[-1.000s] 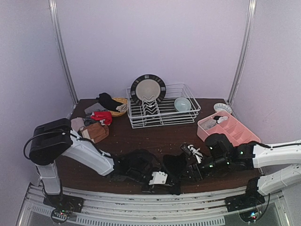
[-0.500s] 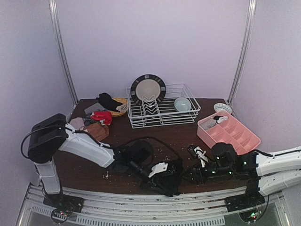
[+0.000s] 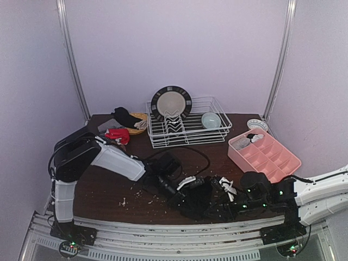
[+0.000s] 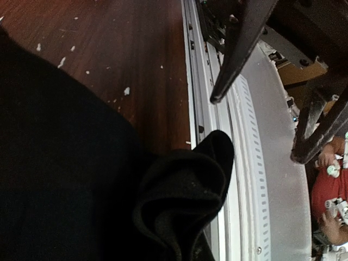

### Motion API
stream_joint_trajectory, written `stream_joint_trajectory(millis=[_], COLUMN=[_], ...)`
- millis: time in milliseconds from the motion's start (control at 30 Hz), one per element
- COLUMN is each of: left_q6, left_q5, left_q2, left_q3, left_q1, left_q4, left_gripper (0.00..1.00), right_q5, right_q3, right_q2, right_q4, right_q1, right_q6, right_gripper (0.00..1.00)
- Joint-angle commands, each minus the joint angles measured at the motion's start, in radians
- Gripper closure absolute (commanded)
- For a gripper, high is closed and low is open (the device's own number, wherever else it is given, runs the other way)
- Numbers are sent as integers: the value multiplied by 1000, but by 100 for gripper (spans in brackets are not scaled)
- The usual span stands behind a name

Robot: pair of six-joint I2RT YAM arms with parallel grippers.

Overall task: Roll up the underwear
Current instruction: Roll the underwear at the center of the board.

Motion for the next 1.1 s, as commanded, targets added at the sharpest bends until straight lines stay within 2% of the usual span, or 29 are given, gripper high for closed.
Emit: stream_joint_trajectory(millis=[0, 67, 267, 400, 500, 667, 733, 933, 1000, 1067], left_q6=[-115, -156, -237, -311, -364, -423, -440, -492, -498, -501], left_q5=[113, 137, 174, 191, 198, 207, 206, 200, 193, 183], left_q2=[10, 15, 59, 74, 87, 120, 126, 146, 147, 146], left_q3=[22, 35, 100, 100, 104, 125, 128, 144, 145, 145], left_q1=[41, 49, 61, 75, 89, 105, 111, 121, 122, 122], left_q4=[44, 50, 0, 29, 50, 63, 75, 80, 77, 70], left_gripper=[100, 100, 100, 100, 100, 100, 100, 100, 100, 100], right_q5=[48, 52, 103, 178, 164, 60, 26, -21, -53, -90], right_q3=[31, 46, 110, 144, 160, 172, 171, 163, 165, 165], right_q2=[11, 34, 152, 223, 271, 339, 356, 380, 393, 407], right_q4=[1, 8, 43, 35, 25, 45, 56, 98, 112, 135], right_q1=[6, 7, 6, 6, -4, -8, -9, -37, -59, -73], right_q6=[-28, -35, -67, -91, -99, -88, -79, -35, -19, -4], right_gripper=[40, 37, 16, 13, 14, 23, 30, 43, 53, 69])
